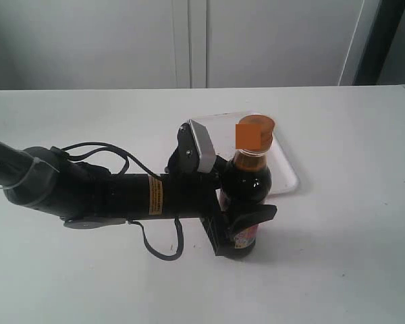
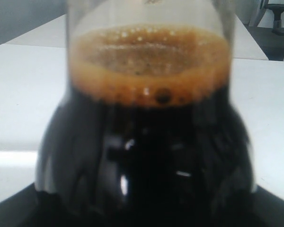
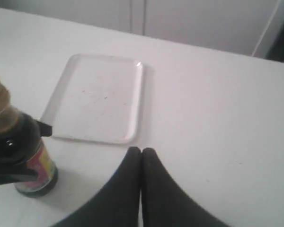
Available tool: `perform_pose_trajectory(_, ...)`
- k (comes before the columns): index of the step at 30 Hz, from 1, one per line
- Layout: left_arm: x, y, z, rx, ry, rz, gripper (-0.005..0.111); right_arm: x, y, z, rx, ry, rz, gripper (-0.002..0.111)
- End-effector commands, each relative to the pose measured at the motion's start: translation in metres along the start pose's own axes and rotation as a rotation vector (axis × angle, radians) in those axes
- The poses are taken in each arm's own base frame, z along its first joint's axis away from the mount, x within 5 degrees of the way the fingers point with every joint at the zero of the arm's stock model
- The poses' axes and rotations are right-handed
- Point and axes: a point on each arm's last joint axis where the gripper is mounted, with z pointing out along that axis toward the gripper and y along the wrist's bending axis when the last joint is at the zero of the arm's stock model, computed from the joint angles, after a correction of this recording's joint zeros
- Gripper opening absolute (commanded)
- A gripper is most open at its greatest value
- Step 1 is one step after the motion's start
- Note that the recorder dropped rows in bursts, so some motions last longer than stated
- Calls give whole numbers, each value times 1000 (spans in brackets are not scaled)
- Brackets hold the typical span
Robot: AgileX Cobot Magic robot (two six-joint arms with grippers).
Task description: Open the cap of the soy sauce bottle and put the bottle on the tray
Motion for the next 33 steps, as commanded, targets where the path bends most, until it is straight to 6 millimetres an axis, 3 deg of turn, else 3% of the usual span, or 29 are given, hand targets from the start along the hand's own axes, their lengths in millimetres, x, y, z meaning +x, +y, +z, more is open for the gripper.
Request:
perform_pose_trajectory(1,-4,-3,1,21,-23,0,0,-5,5,13,-117,78,-15,0)
perform_pose_trajectory(15,-4,-3,1,21,-23,0,0,-8,20,36,-366,167,-11,0)
perform_pose_trajectory(25,-4,-3,1,21,-23,0,0,-20,47,55,-487,177,-102,0)
perform_pose_trajectory(33,-3,-3,1,15,-18,-2,0,-27,73,86,-551,230,-185,0)
